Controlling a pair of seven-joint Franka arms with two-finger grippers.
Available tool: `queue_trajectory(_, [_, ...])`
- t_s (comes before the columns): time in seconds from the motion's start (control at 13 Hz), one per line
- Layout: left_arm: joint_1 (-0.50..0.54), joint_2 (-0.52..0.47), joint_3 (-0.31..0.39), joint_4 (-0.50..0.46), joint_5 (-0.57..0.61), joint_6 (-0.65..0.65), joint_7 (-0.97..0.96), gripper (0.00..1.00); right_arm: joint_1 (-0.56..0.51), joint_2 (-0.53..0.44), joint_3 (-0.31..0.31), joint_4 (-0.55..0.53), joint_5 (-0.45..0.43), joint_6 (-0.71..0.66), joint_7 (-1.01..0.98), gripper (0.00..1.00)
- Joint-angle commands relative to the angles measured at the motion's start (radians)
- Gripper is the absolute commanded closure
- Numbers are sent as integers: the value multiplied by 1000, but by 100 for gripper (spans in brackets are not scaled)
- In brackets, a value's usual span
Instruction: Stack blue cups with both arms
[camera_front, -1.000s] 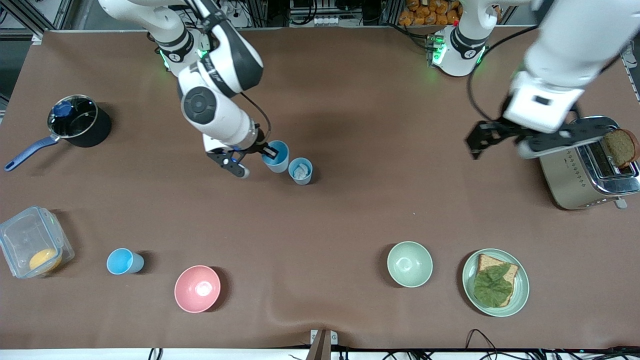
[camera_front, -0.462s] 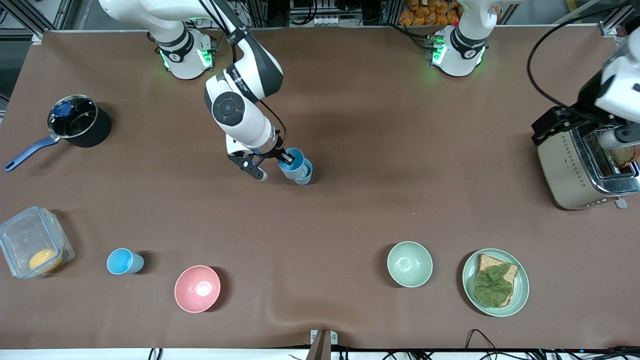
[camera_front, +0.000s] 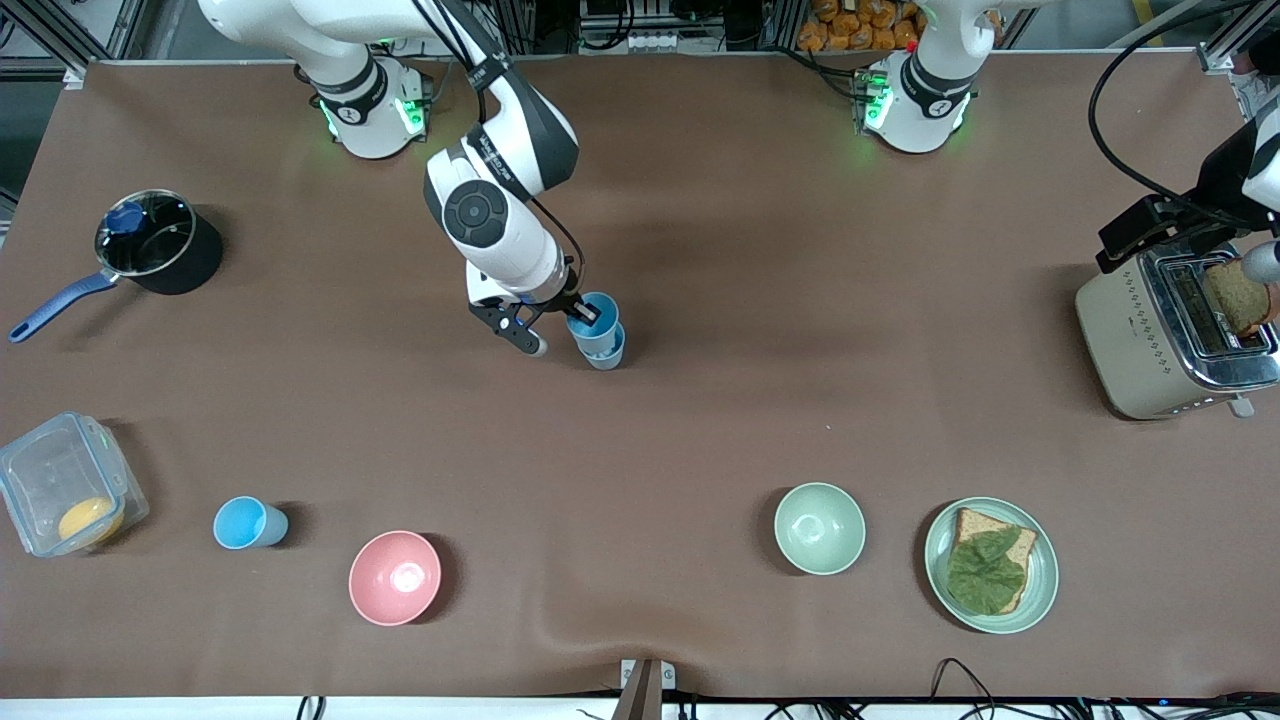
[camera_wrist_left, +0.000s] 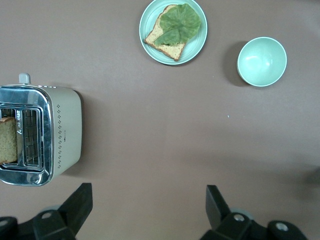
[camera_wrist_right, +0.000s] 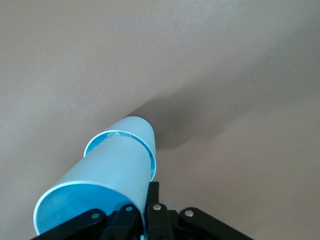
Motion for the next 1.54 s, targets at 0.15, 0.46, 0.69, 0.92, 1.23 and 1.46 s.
queue_trajectory(0.15, [-5,-30,-8,-13,-3,-12,27,0,20,0,-16,3,18,8,23,83])
queue_trajectory(0.46, [-6,-22,-10,-19,-3,-12,33,0,8,-4,-17,7,13,-1,20,25])
queue_trajectory(0.69, [-6,-25,-10,-22,-3,-35,33,0,-12,-27,-24,13,13,-30,15,0])
queue_trajectory(0.92, [-3,-30,-10,-22,-5,-44,33,0,-119,-73,-22,90,15,-284,-98,0])
queue_trajectory(1.23, [1,-31,-7,-20,-5,-67,19,0,-320,-165,-24,81,7,-553,-470,0])
queue_trajectory(1.46, [6,-24,-4,-22,-5,-67,17,0,-547,-233,-24,1,6,-648,-824,0])
